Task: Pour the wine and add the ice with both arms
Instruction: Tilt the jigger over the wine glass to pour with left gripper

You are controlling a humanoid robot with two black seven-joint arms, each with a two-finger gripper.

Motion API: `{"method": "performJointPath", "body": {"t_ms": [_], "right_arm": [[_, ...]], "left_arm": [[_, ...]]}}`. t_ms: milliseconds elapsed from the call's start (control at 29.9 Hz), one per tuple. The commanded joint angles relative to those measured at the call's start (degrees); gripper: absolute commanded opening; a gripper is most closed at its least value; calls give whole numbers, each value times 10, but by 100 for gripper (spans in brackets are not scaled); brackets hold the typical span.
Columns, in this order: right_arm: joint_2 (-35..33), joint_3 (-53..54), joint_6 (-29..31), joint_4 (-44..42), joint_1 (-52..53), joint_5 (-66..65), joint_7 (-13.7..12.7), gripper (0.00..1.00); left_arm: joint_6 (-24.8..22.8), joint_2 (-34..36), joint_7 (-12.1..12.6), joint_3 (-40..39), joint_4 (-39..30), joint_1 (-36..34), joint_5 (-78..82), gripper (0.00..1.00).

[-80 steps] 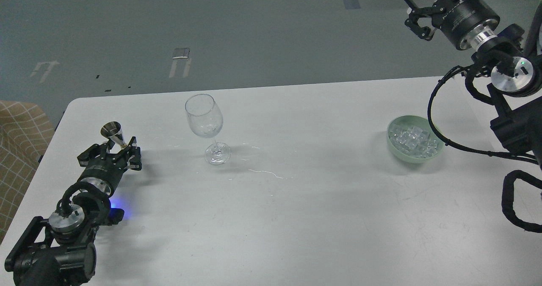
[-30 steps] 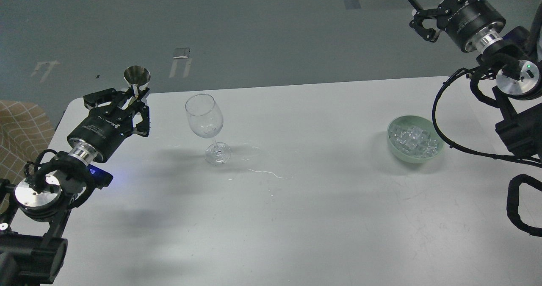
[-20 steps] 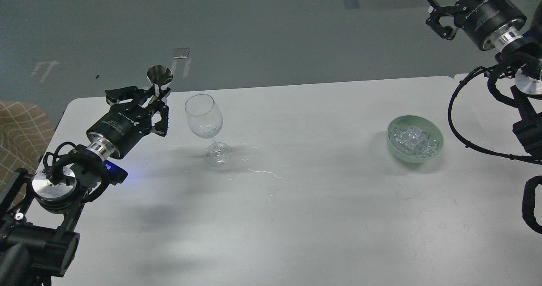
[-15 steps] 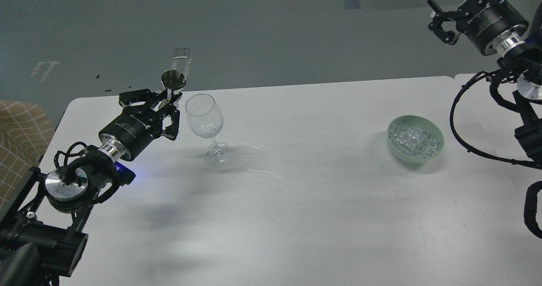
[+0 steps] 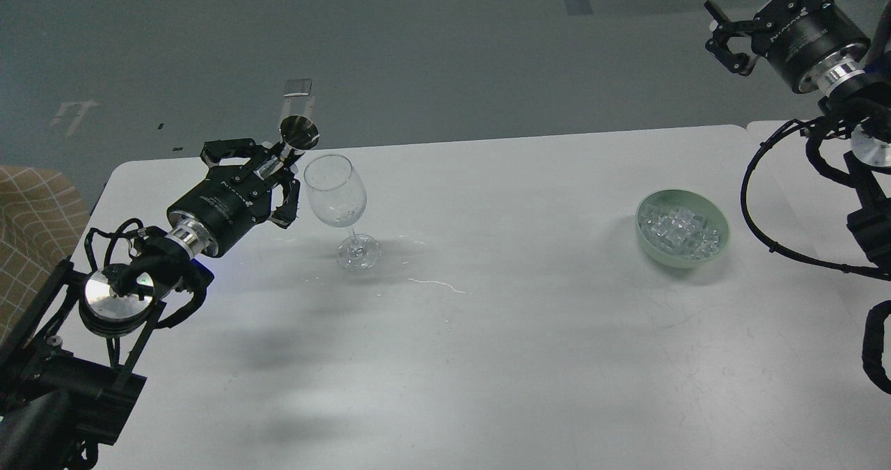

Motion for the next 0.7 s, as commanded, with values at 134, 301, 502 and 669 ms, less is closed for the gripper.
{"method": "performJointPath", "body": {"t_ms": [134,301,502,669], "right_arm": [[0,0,0,0,0,0,0,100],[0,0,0,0,0,0,0,100],[0,3,0,1,0,0,0,100],[-3,3,1,0,0,0,0,100]], "left_arm": [[-15,6,0,1,0,-1,49,0],[-21,6,0,1,0,-7,77,0],[-36,24,0,1,0,-22,128,0],[-39,24,0,1,0,-24,136,0]]}}
